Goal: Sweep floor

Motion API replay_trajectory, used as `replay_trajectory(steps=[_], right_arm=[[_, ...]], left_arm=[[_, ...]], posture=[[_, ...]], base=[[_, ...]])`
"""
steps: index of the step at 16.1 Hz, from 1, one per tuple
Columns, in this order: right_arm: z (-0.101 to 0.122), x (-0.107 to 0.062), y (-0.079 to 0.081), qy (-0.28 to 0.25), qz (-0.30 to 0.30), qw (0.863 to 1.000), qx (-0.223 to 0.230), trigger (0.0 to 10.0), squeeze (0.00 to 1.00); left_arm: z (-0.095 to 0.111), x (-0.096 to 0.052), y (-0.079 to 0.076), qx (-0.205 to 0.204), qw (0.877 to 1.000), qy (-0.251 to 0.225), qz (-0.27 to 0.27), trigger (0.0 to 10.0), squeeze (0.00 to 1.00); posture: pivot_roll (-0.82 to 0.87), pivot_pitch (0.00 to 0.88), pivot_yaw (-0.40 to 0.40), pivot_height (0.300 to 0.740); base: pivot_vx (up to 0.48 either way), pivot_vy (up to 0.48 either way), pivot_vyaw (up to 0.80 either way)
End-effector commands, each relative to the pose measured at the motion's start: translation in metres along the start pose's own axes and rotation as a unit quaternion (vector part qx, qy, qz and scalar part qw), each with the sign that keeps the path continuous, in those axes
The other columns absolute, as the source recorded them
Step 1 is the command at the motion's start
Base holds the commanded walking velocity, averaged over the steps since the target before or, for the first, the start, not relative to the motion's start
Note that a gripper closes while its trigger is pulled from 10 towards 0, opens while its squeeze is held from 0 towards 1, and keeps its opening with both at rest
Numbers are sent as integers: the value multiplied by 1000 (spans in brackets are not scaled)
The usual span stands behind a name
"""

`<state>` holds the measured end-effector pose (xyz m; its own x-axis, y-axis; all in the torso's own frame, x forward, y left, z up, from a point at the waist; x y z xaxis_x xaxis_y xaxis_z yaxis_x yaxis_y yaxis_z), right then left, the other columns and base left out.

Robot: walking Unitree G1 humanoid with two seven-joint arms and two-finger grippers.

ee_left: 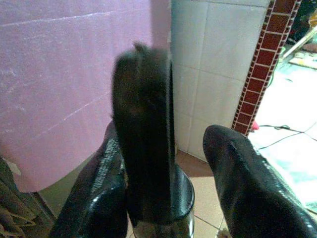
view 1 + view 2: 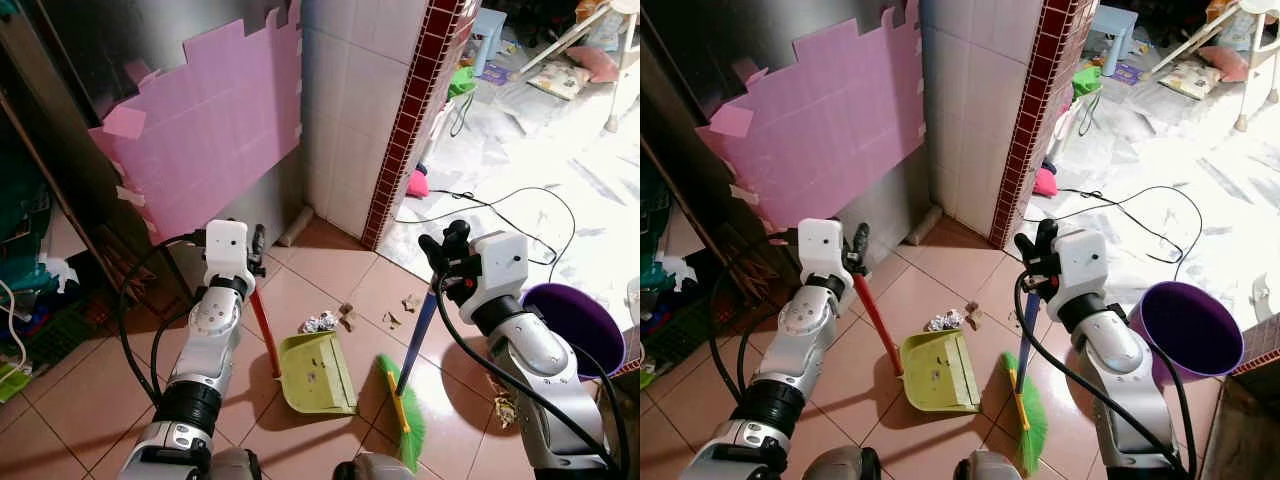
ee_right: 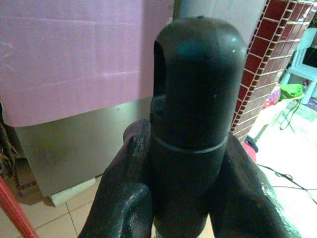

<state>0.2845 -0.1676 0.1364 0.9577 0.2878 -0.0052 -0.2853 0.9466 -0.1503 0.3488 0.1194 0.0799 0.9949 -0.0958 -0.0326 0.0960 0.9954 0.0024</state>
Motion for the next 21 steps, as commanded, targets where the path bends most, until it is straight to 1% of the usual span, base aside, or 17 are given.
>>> replay_trajectory(steps=[1,2,4,5,6,14,18,20,21], right_arm=[[3,0,-2,-6,-2,1000,-9,10000,0],[3,0,-3,-6,-3,1000,-10,10000,0],[3,1,-2,-6,-3,1000,-10,10000,0],[3,1,-2,-7,-2,1000,-9,10000,0],[3,1,-2,-6,-2,1000,-9,10000,0],[3,6,-4,-10,-5,1000,-11,10000,0],[0,13,0,-14,-2,1000,-6,10000,0],[0,19,2,-18,-3,1000,-3,10000,0],[1,24,3,-25,-3,1000,-1,10000,0]], left_arm=[[3,3,-2,4,1000,-3,-3,10000,1000],[2,3,-2,5,1000,-2,-4,10000,0],[0,2,-3,5,1000,2,-7,10000,0],[-1,2,-3,4,1000,2,-6,3765,0],[0,2,-2,0,1000,-1,-7,0,0],[3,6,-3,-2,1000,-9,-11,0,0],[3,7,-3,-3,1000,-10,-13,0,0],[3,8,-1,-3,1000,-10,-13,0,0],[8,10,1,1,1000,-21,-14,0,0]], posture=[[-197,54,-38,740],[-197,54,-35,740],[-197,52,-35,740],[-195,51,-34,740],[-195,50,-35,740],[-191,29,-33,740],[-171,0,-28,740],[-162,0,-22,740],[-153,0,-19,740]], base=[[0,0,0],[0,0,0],[0,0,0],[0,0,0],[0,0,0],[0,0,0],[0,0,0],[0,0,0],[0,0,0]])
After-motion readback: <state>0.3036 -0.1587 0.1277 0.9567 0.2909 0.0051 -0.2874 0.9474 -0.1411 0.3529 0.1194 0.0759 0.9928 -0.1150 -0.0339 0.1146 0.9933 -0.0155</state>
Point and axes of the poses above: a point about 5 cm out from each wrist's last joint towards the gripper, its own x axis pointing out of the wrist towards the gripper, its own z axis along the axis of the wrist's last joint, y = z × x, the point moved 3 cm from there along x, pointing out of the wrist towards the gripper, and after that the axes turned 2 degrees about -x, right-handed, at the moved point
